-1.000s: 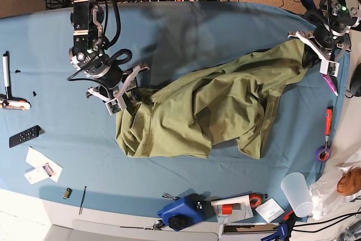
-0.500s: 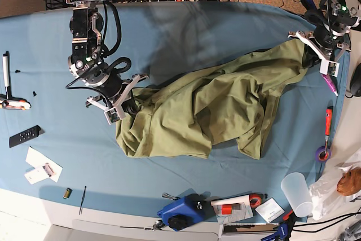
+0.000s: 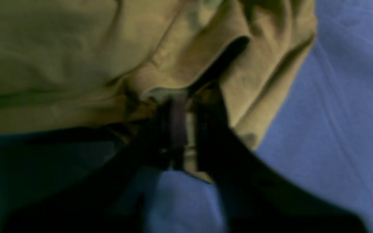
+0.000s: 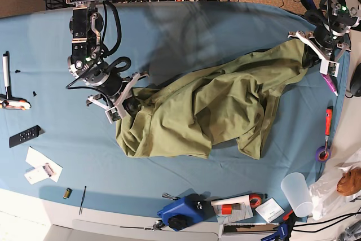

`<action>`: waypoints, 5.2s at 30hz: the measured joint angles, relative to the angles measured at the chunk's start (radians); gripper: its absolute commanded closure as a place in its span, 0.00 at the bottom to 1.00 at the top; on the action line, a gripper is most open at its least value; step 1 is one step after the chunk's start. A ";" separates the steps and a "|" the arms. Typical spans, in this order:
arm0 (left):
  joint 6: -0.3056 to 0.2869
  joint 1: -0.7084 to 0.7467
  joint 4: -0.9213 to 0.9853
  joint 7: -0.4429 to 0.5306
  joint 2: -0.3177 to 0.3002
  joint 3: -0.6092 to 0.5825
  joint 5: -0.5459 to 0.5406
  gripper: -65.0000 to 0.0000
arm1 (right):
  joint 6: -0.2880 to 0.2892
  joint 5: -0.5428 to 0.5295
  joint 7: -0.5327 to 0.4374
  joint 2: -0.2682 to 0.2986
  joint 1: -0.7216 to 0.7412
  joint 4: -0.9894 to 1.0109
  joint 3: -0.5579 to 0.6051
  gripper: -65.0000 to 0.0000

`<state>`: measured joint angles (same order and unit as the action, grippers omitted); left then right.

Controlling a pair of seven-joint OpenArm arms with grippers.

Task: Layout the t-shirt on the table in an organized manner, then fold the t-shirt properly
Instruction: 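Lower the right gripper onto the shirt edge and grasp it, then pull the grasped edge away from the left gripper to spread the shirt, then lift the shirt with both grippers and lay it flat on the table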

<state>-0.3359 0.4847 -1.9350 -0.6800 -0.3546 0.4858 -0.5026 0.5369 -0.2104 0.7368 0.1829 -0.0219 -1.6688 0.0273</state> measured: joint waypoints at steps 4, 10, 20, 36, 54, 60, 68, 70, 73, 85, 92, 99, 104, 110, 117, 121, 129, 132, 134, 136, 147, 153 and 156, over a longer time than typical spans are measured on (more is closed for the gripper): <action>0.000 0.000 0.000 0.000 0.000 0.000 0.000 1.00 | 0.018 -0.065 0.022 0.000 0.000 0.000 0.000 0.50; 0.000 0.000 0.000 0.000 0.000 0.000 0.000 1.00 | -0.015 -0.088 0.057 -0.030 0.000 -0.040 -0.024 0.50; 0.000 0.000 0.000 0.000 0.000 0.000 0.000 1.00 | -0.167 -0.102 0.017 -0.137 0.000 -0.040 -0.032 0.50; 0.000 0.000 0.000 0.000 0.002 0.000 0.000 1.00 | -0.216 -0.029 -0.038 -0.159 0.009 0.079 -0.034 0.50; 0.000 0.000 0.000 0.000 0.002 0.000 -0.001 1.00 | -0.200 -0.026 0.013 -0.159 0.075 0.097 -0.034 1.00; 0.000 0.000 0.000 0.000 0.003 0.000 -0.001 1.00 | -0.160 -0.049 0.141 -0.158 0.032 -0.064 -0.034 1.00; 0.000 0.000 0.000 -0.001 0.003 0.000 -0.004 1.00 | -0.156 -0.051 0.194 -0.096 -0.164 -0.380 -0.034 1.00; 0.000 0.000 0.000 -0.018 0.003 0.000 -0.004 1.00 | -0.156 -0.050 0.207 -0.067 -0.222 -0.428 -0.033 1.00; 0.000 0.003 0.000 -0.039 0.003 0.000 -0.004 1.00 | -0.155 -0.050 0.213 -0.021 -0.312 -0.503 -0.033 1.00; -0.001 0.068 0.000 -0.043 0.000 0.000 -0.006 1.00 | -0.148 -0.049 0.337 0.114 -0.659 -0.652 -0.196 1.00; -0.001 0.067 0.000 -0.046 0.000 0.000 -0.006 1.00 | -0.127 -0.087 0.336 0.113 -0.729 -0.653 -0.275 1.00; -0.001 0.067 0.000 -0.031 0.000 0.000 -0.004 1.00 | -0.101 -0.107 0.272 0.113 -0.705 -0.653 -0.275 1.00; -0.001 0.057 0.000 -0.023 0.000 0.000 -0.004 1.00 | -0.098 -0.106 0.212 0.113 -0.583 -0.653 -0.276 1.00; 0.003 0.047 0.000 -0.019 0.000 0.000 0.050 1.00 | -0.072 -0.175 0.200 0.113 -0.452 -0.654 -0.276 1.00; 0.065 0.031 0.000 0.038 0.002 0.035 0.079 1.00 | -0.011 -0.195 0.174 0.118 -0.335 -0.654 -0.276 1.00; 0.039 -0.027 -0.010 0.046 -0.002 0.102 0.039 1.00 | -0.006 -0.202 0.152 0.118 -0.229 -0.654 -0.276 1.00; -0.028 -0.076 -0.026 0.044 -0.041 0.205 -0.130 1.00 | -0.023 -0.195 0.130 0.118 -0.087 -0.655 -0.276 1.00; -0.066 -0.084 -0.071 0.045 -0.063 0.230 -0.181 1.00 | -0.027 -0.192 0.127 0.110 -0.027 -0.655 -0.276 1.00; -0.128 -0.083 -0.116 0.043 -0.069 0.249 -0.198 1.00 | -0.034 -0.191 0.127 0.095 0.007 -0.655 -0.276 1.00; -0.176 -0.082 -0.166 0.041 -0.069 0.261 -0.197 1.00 | -0.034 -0.202 0.132 0.076 0.037 -0.655 -0.277 1.00; -0.117 -0.061 -0.412 0.011 -0.069 0.463 -0.206 1.00 | -0.034 -0.240 0.147 0.013 0.195 -0.656 -0.280 1.00; -0.118 -0.013 -0.411 0.019 -0.071 0.613 -0.247 1.00 | -0.024 -0.233 0.140 -0.015 0.272 -0.657 -0.280 1.00; -0.121 0.014 -0.411 0.023 -0.070 0.637 -0.247 1.00 | -0.020 -0.225 0.123 -0.016 0.305 -0.657 -0.280 1.00</action>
<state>-0.4568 0.4988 -2.3459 -0.6567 -0.4248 1.1225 -0.7498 0.5171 -0.4355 0.8600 0.1673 0.2829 -2.3257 -0.2523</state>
